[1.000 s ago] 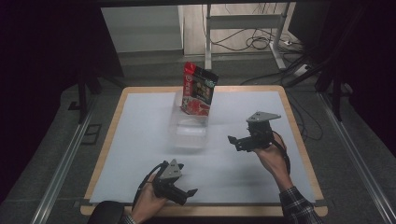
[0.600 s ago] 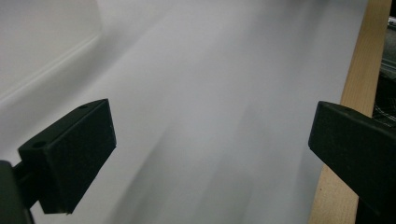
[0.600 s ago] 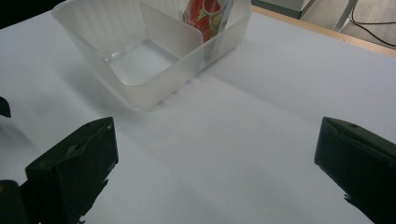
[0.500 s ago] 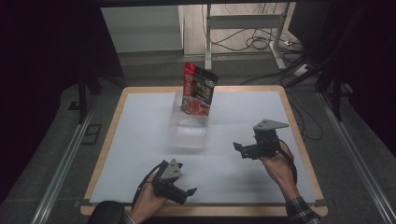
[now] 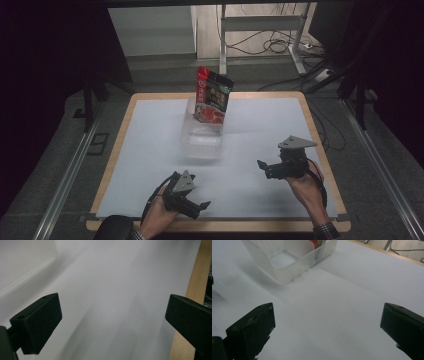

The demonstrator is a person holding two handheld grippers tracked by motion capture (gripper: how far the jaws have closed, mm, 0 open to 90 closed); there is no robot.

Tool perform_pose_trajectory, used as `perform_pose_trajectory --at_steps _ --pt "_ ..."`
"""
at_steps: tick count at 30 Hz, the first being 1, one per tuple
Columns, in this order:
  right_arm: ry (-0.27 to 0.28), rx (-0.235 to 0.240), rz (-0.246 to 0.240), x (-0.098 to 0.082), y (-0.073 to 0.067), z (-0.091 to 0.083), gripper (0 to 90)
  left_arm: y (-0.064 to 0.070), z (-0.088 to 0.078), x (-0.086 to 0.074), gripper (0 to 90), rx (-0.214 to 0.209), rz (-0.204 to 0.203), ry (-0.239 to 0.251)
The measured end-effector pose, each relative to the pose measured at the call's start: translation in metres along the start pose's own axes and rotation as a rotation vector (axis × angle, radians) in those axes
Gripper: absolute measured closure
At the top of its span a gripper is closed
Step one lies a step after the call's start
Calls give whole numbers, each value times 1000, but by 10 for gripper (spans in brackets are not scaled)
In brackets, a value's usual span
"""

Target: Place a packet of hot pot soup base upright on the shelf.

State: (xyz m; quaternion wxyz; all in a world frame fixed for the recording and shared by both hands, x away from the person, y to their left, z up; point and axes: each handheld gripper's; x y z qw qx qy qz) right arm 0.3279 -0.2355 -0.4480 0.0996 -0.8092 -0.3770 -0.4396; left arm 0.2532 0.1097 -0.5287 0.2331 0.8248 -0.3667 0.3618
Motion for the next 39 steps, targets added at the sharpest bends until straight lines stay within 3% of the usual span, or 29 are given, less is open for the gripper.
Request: perform_pose_trajectory --at_steps 28,39 --pt "7 -156 70 -68 11 -55 9 1 4 0 6 0 2 -23" --pt "-23 -177 93 -92 9 -66 8 2 5 0 6 3 5 -31"
Point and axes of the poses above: each handheld gripper's, and its own axes: z roughly forward along the jaws, x roughly out of its top, y roughly to its right, and after that the axes turned 8 degrees about -z, right-handed
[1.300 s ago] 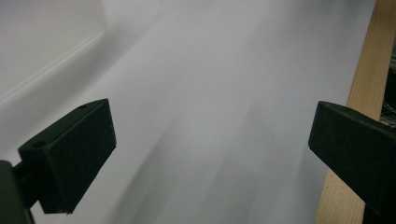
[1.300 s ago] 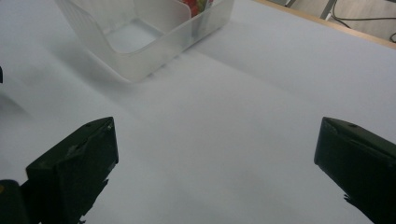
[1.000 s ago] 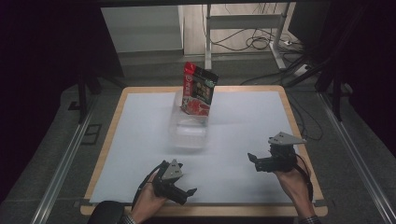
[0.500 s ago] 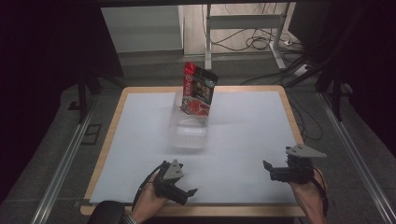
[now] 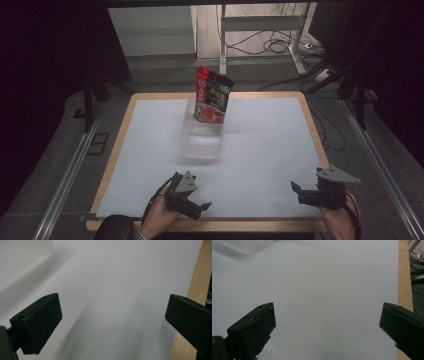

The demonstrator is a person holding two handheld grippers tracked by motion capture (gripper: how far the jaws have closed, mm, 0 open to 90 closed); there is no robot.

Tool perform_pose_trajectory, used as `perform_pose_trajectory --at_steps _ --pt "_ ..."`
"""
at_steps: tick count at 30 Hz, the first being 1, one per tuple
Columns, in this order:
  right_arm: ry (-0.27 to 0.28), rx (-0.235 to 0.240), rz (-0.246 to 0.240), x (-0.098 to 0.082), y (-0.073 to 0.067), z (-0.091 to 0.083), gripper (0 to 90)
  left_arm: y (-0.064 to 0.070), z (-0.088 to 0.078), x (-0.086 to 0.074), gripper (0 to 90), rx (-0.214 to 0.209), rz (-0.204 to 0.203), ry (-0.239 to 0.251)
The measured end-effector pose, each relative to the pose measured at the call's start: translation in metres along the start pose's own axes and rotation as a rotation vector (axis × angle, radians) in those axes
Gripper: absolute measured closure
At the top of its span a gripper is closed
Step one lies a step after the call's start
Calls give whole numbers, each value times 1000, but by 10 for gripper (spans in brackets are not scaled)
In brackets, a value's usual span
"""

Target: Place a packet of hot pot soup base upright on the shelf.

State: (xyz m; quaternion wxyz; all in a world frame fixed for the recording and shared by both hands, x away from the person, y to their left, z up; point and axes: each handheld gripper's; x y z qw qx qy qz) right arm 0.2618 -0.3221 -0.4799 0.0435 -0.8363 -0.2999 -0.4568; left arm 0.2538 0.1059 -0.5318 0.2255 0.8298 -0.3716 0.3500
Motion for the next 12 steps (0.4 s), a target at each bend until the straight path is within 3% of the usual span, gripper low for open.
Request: perform_pose_trajectory --at_steps 12 --pt "-65 4 29 -17 5 0 7 0 1 0 5 1 1 -4"
Point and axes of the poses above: each handheld gripper's, and its own axes: z roughly forward along the jaws, x roughly out of its top, y roughly to its right, and after that the axes turned 8 degrees about -z, right-handed
